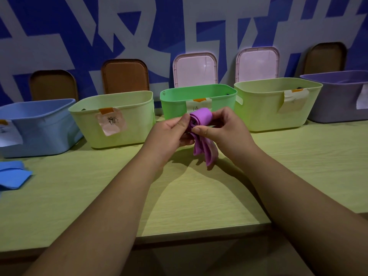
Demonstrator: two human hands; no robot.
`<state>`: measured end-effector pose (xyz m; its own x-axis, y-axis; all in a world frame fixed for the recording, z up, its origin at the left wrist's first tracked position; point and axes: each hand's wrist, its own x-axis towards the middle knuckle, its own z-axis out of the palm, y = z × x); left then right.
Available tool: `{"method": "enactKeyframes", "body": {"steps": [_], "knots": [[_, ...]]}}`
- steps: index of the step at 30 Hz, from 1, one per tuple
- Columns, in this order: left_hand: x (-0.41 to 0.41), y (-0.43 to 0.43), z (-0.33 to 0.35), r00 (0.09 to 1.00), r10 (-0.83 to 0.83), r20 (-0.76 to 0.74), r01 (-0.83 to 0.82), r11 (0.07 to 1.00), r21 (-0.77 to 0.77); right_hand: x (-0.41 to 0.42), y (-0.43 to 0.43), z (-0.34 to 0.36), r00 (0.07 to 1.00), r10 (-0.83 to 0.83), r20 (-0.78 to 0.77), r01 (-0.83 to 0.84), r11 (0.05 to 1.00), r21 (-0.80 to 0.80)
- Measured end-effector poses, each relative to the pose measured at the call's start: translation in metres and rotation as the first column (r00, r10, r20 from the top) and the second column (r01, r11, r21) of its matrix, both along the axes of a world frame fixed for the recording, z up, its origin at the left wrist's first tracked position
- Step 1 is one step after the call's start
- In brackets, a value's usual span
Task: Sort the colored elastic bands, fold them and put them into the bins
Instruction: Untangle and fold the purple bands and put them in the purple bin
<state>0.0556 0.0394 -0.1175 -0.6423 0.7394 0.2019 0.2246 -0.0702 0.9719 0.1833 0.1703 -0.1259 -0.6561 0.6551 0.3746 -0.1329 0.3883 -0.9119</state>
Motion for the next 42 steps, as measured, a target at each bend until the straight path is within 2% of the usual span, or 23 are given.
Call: {"method": "enactKeyframes", "body": {"steps": [5, 8, 11, 18, 21, 24, 26, 31, 35, 42], "knots": [[0.002, 0.003, 0.0, 0.99, -0.062, 0.13, 0.059, 0.998, 0.033, 0.0, -0.002, 0.001, 0.999, -0.051, 0.01, 0.05, 0.996, 0.069], [0.005, 0.003, 0.001, 0.99, -0.082, 0.116, 0.079, 0.997, 0.025, -0.001, -0.004, 0.001, 0.998, -0.067, -0.008, 0.068, 0.993, 0.094], [0.007, 0.003, 0.003, 0.983, -0.074, 0.168, 0.064, 0.996, 0.064, -0.003, -0.003, 0.0, 0.999, -0.044, -0.004, 0.044, 0.994, 0.101], [-0.003, -0.001, 0.005, 0.953, -0.066, 0.295, 0.028, 0.991, 0.13, -0.001, 0.006, -0.002, 0.992, 0.095, -0.078, -0.098, 0.995, -0.034], [-0.005, -0.002, 0.006, 0.948, -0.099, 0.303, 0.06, 0.989, 0.134, 0.0, 0.007, -0.001, 0.994, 0.079, -0.069, -0.085, 0.992, -0.088], [-0.006, -0.004, 0.006, 0.942, -0.143, 0.304, 0.101, 0.984, 0.148, 0.0, 0.004, -0.003, 0.99, 0.141, -0.015, -0.141, 0.978, -0.154], [-0.006, -0.005, 0.005, 0.945, -0.162, 0.285, 0.123, 0.981, 0.151, 0.0, 0.003, -0.004, 0.989, 0.146, -0.009, -0.145, 0.979, -0.146], [-0.007, -0.006, 0.005, 0.948, -0.178, 0.264, 0.136, 0.976, 0.169, 0.002, 0.002, -0.002, 0.981, 0.188, -0.043, -0.193, 0.957, -0.215], [-0.008, -0.004, 0.003, 0.934, -0.191, 0.303, 0.147, 0.976, 0.163, 0.002, 0.008, -0.003, 0.974, 0.201, -0.103, -0.222, 0.939, -0.263], [-0.01, -0.002, -0.001, 0.962, -0.105, 0.254, 0.111, 0.994, -0.01, -0.001, 0.015, -0.01, 0.963, 0.237, -0.132, -0.26, 0.944, -0.204]]}}
